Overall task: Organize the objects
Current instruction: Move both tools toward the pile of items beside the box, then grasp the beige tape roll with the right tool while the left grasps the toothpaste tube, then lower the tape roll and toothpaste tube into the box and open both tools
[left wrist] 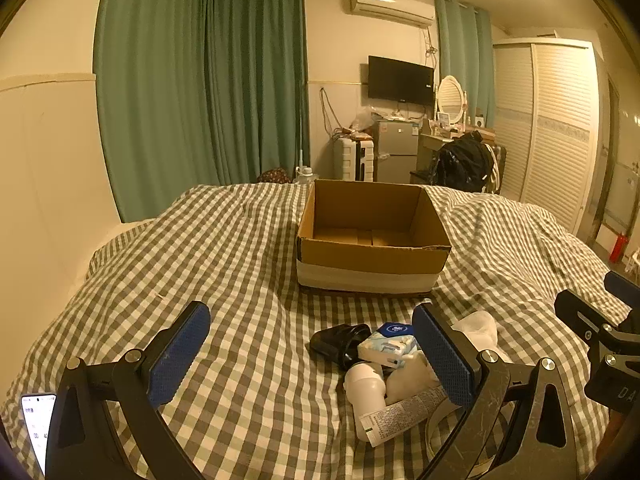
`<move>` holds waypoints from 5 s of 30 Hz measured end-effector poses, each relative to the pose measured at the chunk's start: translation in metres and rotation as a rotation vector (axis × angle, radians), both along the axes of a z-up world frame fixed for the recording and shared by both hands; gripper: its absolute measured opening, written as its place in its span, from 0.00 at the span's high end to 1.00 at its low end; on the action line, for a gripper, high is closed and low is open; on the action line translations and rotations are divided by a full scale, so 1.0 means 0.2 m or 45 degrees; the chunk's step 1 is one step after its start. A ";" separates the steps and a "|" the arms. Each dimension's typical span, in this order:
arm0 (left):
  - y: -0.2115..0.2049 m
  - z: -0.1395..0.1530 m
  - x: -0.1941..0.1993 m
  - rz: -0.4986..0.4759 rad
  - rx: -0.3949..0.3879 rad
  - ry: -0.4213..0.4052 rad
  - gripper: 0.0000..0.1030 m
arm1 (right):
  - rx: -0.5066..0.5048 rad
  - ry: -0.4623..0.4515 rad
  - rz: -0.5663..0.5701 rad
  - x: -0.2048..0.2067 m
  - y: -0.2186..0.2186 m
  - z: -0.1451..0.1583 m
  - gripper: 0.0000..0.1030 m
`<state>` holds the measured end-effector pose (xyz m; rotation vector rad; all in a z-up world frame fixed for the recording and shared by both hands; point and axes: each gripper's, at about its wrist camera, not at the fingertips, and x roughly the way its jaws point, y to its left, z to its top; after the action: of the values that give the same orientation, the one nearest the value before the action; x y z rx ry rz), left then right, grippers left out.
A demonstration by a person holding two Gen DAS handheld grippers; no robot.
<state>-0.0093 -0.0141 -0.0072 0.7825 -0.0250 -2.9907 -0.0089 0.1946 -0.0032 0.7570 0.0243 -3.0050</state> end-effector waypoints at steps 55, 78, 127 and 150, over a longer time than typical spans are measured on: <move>-0.02 0.08 0.15 -0.080 -0.022 -0.004 0.00 | 0.072 0.038 0.138 0.13 -0.13 0.16 0.00; -0.05 -0.41 0.05 -0.116 -0.098 -0.412 0.00 | 0.205 -0.462 0.432 0.04 -0.32 -0.42 0.04; 0.17 -0.07 -0.06 -0.527 -0.017 -0.427 0.80 | 0.039 -0.189 0.243 0.08 0.01 0.05 0.21; 0.08 0.45 -0.98 -0.404 0.034 -0.247 0.80 | -0.070 -0.077 0.328 -0.82 -0.13 0.52 0.21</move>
<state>-0.2059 0.0020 0.0830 1.1712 -0.1288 -3.1963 -0.1720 0.1682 0.1006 0.7735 0.0337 -2.7275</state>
